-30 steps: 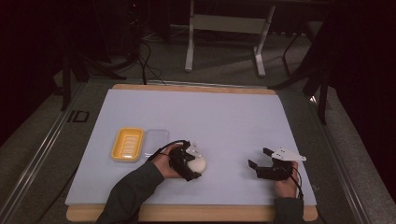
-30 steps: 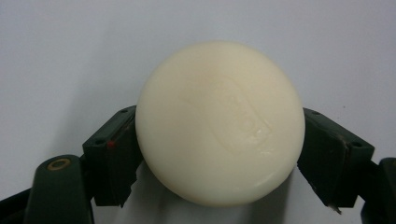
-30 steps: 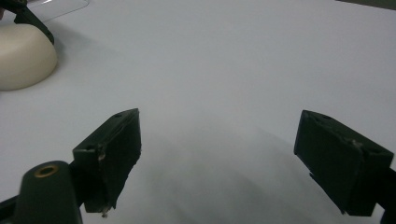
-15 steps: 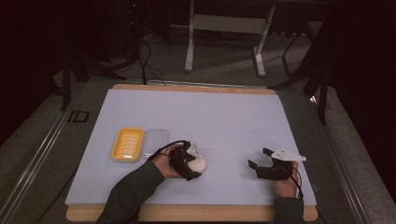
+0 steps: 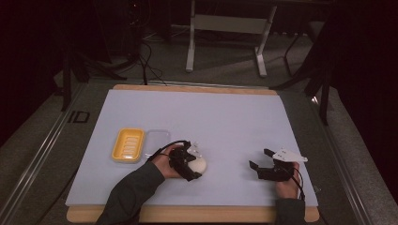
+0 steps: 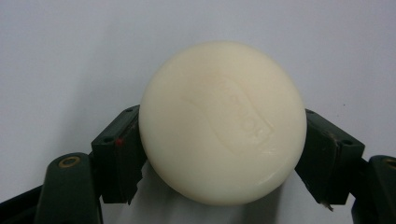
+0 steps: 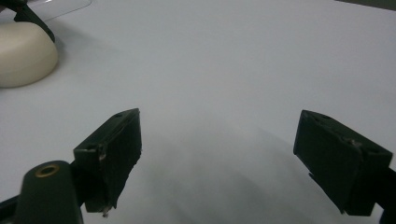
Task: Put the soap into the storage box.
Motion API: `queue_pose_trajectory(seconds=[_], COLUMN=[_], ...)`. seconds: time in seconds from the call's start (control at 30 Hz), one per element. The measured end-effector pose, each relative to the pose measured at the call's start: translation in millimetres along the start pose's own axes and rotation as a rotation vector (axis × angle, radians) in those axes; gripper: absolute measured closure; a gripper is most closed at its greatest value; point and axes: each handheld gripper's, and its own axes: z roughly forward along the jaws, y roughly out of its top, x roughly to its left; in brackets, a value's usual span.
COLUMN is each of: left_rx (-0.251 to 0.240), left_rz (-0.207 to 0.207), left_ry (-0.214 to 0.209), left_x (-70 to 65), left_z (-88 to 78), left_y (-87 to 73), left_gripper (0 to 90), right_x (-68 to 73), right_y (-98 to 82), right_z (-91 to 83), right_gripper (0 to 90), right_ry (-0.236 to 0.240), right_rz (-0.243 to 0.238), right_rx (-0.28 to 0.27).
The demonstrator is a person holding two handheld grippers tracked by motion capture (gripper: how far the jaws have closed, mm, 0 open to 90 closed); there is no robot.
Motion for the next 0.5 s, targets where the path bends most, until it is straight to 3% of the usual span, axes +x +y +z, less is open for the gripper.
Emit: queue_pose_trajectory(seconds=[0.5], left_rx=[-0.014], left_rz=[-0.010], left_ry=[-0.007], left_x=[4.0], left_z=[-11.4], left_y=[-0.7], left_gripper=[25.3], right_x=[0.0], right_y=[-0.1], right_z=[-0.2], right_gripper=[14.8], right_ry=[0.001], right_rz=[-0.001], right_rx=[-0.002])
